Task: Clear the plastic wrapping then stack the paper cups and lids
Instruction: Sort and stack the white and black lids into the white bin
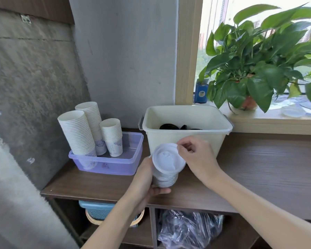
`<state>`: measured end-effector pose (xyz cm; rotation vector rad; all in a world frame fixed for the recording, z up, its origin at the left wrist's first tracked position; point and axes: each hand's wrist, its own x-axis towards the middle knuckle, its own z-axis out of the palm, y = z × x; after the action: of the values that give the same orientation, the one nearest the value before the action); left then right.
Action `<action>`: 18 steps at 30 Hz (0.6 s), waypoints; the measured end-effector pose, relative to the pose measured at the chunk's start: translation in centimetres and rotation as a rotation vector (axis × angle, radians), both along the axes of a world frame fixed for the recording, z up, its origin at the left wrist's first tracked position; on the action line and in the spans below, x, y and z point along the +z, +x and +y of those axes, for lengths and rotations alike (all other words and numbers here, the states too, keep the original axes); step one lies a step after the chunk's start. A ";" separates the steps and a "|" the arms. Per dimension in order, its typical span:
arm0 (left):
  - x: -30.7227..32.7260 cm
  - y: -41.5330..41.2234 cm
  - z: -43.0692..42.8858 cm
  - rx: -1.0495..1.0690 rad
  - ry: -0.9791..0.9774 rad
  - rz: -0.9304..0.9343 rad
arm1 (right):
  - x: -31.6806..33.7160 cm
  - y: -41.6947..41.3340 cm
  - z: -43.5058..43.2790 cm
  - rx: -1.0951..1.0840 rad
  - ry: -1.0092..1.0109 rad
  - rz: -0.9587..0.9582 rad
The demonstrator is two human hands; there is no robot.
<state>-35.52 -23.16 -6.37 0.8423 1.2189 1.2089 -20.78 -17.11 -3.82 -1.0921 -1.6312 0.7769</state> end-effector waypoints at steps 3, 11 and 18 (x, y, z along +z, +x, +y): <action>-0.4 -0.3 0.2 0.014 -0.021 -0.023 | -1.1 -0.5 -0.2 -0.010 0.005 0.007; -1.6 -0.6 1.1 0.012 -0.051 -0.026 | -3.1 -1.3 0.1 -0.056 0.019 -0.009; -2.6 -0.9 1.9 -0.049 0.064 0.117 | -4.5 -1.5 0.1 -0.045 0.012 -0.030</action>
<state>-36.46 -21.27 -8.96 0.9969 1.2519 1.1774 -22.29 -17.03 -8.27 -1.1330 -1.6283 0.7238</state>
